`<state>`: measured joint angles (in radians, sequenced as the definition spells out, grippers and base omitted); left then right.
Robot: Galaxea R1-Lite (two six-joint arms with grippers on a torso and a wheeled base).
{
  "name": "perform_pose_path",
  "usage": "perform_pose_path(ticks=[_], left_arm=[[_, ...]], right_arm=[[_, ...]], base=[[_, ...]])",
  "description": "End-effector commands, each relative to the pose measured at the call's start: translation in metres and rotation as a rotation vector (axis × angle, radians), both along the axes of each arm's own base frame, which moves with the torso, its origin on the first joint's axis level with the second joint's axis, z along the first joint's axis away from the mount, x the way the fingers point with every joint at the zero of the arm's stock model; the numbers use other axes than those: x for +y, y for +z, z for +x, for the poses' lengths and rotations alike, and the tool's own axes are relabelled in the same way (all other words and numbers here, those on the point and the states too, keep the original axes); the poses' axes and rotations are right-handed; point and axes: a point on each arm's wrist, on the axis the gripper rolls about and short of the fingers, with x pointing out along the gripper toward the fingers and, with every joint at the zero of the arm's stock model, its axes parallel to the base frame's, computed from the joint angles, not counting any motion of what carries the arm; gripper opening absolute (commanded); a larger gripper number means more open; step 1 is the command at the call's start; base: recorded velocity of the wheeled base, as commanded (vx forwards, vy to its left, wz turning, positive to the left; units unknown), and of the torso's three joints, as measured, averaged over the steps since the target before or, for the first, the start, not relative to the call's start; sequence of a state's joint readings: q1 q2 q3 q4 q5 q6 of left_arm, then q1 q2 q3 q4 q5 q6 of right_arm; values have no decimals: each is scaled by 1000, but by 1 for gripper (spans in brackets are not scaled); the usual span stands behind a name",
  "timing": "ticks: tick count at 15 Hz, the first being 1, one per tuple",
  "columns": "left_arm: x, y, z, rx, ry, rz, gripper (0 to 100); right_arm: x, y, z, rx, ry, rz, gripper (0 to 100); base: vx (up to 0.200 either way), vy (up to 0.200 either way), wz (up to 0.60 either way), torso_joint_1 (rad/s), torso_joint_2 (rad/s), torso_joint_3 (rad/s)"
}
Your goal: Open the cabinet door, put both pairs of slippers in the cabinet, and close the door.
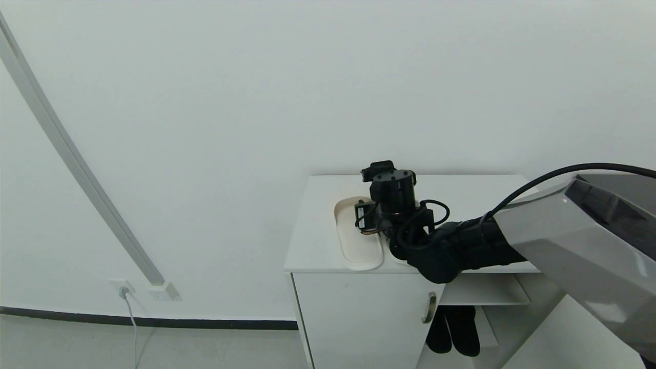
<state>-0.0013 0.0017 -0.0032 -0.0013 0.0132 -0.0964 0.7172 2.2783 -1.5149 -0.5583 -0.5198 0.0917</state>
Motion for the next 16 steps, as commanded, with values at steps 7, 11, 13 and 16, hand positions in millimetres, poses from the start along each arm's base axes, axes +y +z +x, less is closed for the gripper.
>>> perform_pose_path(ticks=[7, 11, 13, 16], left_arm=[[0, 0, 0, 0, 0, 0, 0], [0, 0, 0, 0, -1, 0, 0], [0, 0, 0, 0, -1, 0, 0], [0, 0, 0, 0, -1, 0, 0]], right_arm=[[0, 8, 0, -19, 2, 17, 0], [-17, 37, -32, -13, 101, 38, 0], [-34, 52, -56, -11, 145, 45, 0], [-56, 65, -96, 10, 249, 49, 0]], base=[[0, 0, 0, 0, 0, 0], [0, 0, 0, 0, 0, 0], [0, 0, 0, 0, 0, 0], [0, 0, 0, 0, 0, 0]])
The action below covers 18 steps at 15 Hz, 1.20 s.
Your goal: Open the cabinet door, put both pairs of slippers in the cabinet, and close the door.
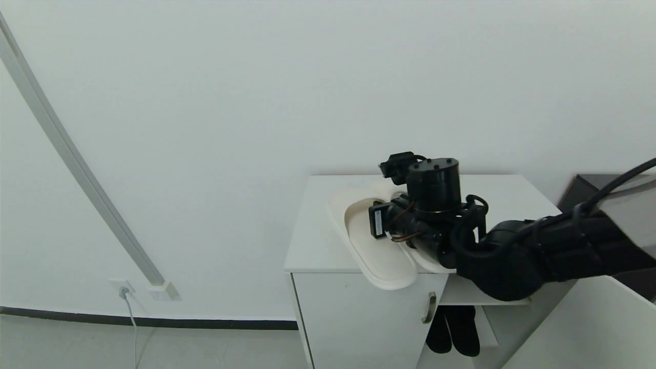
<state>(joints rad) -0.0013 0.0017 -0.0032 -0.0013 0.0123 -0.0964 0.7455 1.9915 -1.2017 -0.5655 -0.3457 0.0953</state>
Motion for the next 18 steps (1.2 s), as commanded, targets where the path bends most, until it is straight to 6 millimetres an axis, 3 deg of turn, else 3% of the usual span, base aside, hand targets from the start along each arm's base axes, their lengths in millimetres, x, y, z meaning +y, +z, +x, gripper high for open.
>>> perform_pose_path(ticks=[1, 4, 7, 14, 18], left_arm=[[0, 0, 0, 0, 0, 0, 0], [0, 0, 0, 0, 0, 0, 0], [0, 0, 0, 0, 0, 0, 0], [0, 0, 0, 0, 0, 1, 0], [0, 0, 0, 0, 0, 1, 0]], right_arm=[[-26, 29, -44, -20, 93, 37, 0], [-38, 24, -77, 18, 182, 37, 0], [-42, 18, -92, 28, 205, 76, 0], [-39, 11, -95, 41, 216, 61, 0], [-38, 10, -96, 41, 218, 56, 0]], base=[[0, 0, 0, 0, 0, 0], [0, 0, 0, 0, 0, 0], [0, 0, 0, 0, 0, 0], [0, 0, 0, 0, 0, 0], [-200, 0, 0, 10, 7, 2]])
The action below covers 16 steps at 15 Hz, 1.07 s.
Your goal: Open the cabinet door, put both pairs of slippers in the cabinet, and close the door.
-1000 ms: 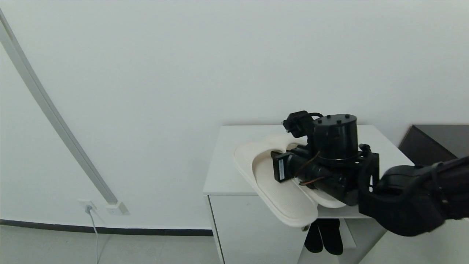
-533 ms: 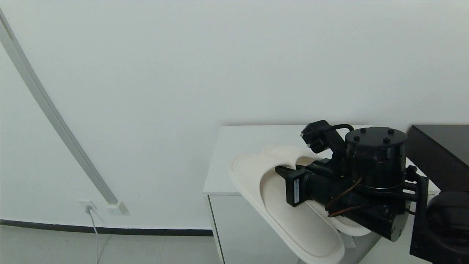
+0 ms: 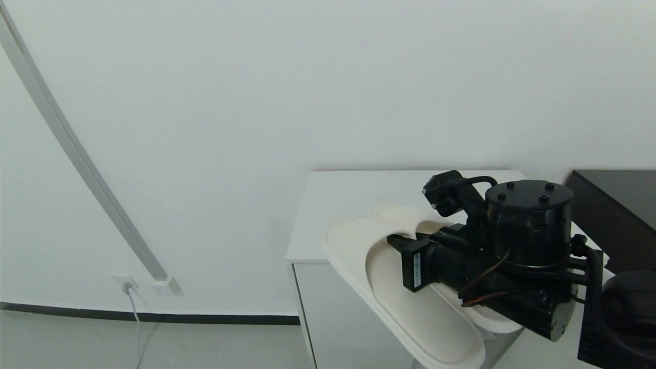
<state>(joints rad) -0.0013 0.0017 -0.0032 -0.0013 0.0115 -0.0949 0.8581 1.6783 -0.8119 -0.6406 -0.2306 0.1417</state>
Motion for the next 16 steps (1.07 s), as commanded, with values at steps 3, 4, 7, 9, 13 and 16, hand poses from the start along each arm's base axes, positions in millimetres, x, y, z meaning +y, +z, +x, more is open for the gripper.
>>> perform_pose_path(ticks=[3, 4, 7, 9, 13, 16], left_arm=[[0, 0, 0, 0, 1, 0, 0], [0, 0, 0, 0, 1, 0, 0], [0, 0, 0, 0, 1, 0, 0], [0, 0, 0, 0, 1, -2, 0], [0, 0, 0, 0, 1, -2, 0], [0, 0, 0, 0, 1, -2, 0]], right_arm=[[1, -2, -1, 2, 5, -5, 0], [1, -2, -2, 4, 7, -7, 0], [1, -3, -2, 5, 5, -10, 0], [0, -3, -2, 5, 5, -10, 0], [1, -4, -2, 7, 5, -12, 0], [1, -6, -1, 12, 5, -16, 0]], base=[[-200, 0, 0, -10, 4, 4], [-200, 0, 0, 2, 2, 2], [-200, 0, 0, 2, 4, -2], [-100, 0, 0, 1, 1, 1], [0, 0, 0, 0, 0, 0], [0, 0, 0, 0, 0, 0]])
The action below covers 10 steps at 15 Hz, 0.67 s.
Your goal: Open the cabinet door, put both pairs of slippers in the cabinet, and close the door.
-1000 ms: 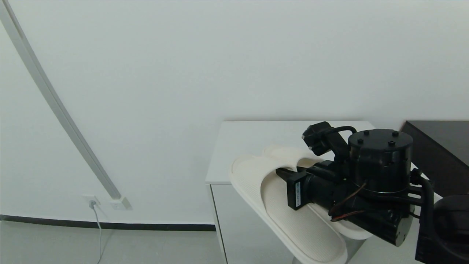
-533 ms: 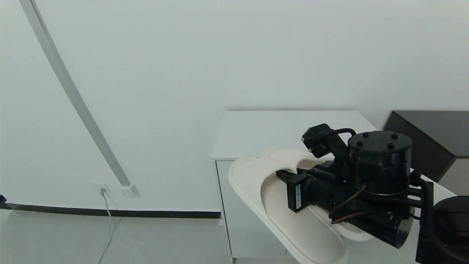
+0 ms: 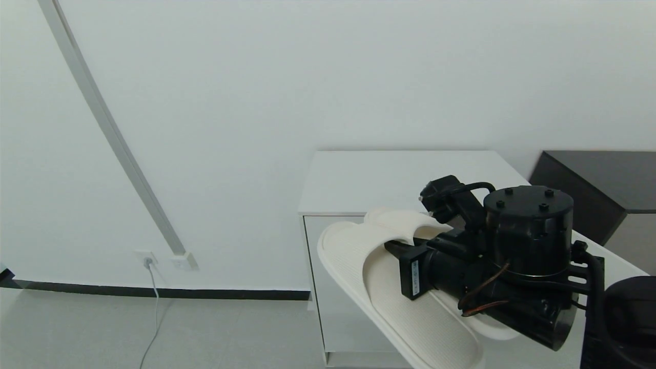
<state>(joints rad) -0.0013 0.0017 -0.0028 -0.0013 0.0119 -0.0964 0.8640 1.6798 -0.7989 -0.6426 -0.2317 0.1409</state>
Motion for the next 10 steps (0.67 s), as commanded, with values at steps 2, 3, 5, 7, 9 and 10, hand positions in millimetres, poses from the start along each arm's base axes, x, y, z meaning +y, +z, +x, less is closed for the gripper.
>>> perform_pose_path(ticks=[2, 3, 5, 7, 9, 10], left_arm=[[0, 0, 0, -1, 0, 0, 0], [0, 0, 0, -1, 0, 1, 0], [0, 0, 0, -1, 0, 0, 0], [0, 0, 0, -1, 0, 0, 0], [0, 0, 0, 1, 0, 0, 0], [0, 0, 0, -1, 0, 1, 0]], right_arm=[[1, -2, 1, 5, 1, -5, 0], [1, -2, 1, 4, 1, -6, 0], [1, -2, 1, 5, 0, -5, 0], [1, -2, 1, 5, 0, -5, 0], [1, -2, 1, 4, 0, -4, 0], [1, -2, 1, 4, 0, -4, 0]], base=[[0, 0, 0, 0, 0, 0], [0, 0, 0, 0, 0, 0], [0, 0, 0, 0, 0, 0], [0, 0, 0, 0, 0, 0], [0, -200, 0, 2, -2, 5], [0, -200, 0, -7, -2, 2]])
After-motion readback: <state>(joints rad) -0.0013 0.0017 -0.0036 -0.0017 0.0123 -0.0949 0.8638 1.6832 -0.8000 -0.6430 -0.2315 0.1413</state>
